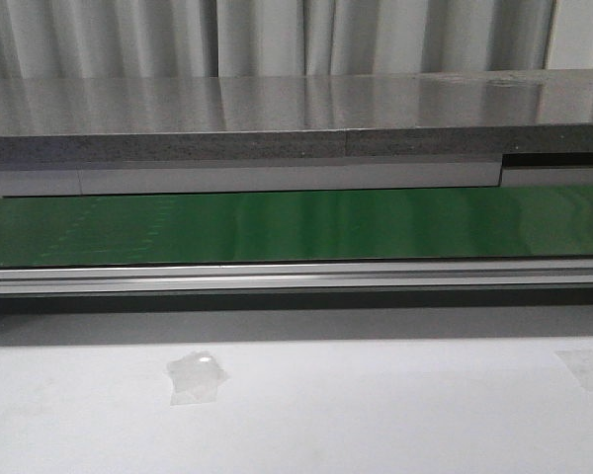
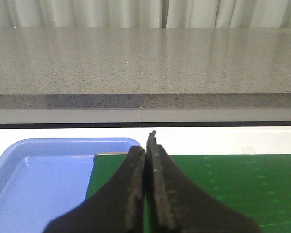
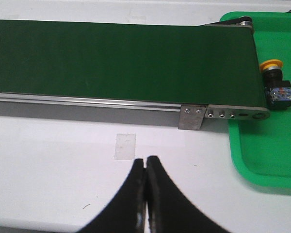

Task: Move button from left to right

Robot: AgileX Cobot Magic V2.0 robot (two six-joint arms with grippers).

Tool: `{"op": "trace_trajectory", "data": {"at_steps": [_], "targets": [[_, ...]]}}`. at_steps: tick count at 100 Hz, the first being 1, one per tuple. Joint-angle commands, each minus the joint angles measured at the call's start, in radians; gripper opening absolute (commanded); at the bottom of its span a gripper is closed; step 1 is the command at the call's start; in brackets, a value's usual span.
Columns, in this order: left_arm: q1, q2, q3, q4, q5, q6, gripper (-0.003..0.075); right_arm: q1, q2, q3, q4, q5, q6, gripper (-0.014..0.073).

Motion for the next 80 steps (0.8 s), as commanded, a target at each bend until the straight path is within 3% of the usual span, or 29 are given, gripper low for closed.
{"op": "trace_trajectory", "data": {"at_steps": [1,36,64,80], "targets": [[-0.009,0.004,-0.029,-0.009,-0.082,-0.003,-0.0020,-0.001,0.003,-0.023,0.013,-0.060,0.001,-0.0066],[-0.009,0.004,-0.029,-0.009,-0.082,-0.003,-0.0020,0.019,0.000,-0.022,0.006,-0.138,0.001,-0.0066],[-0.009,0.004,-0.029,-0.009,-0.082,-0.003,-0.0020,0.100,-0.082,0.082,-0.070,-0.349,0.007,-0.0066],[-0.009,0.004,-0.029,-0.009,-0.082,-0.003,-0.0020,0.103,-0.179,0.192,-0.132,-0.459,0.104,-0.0066]]}}
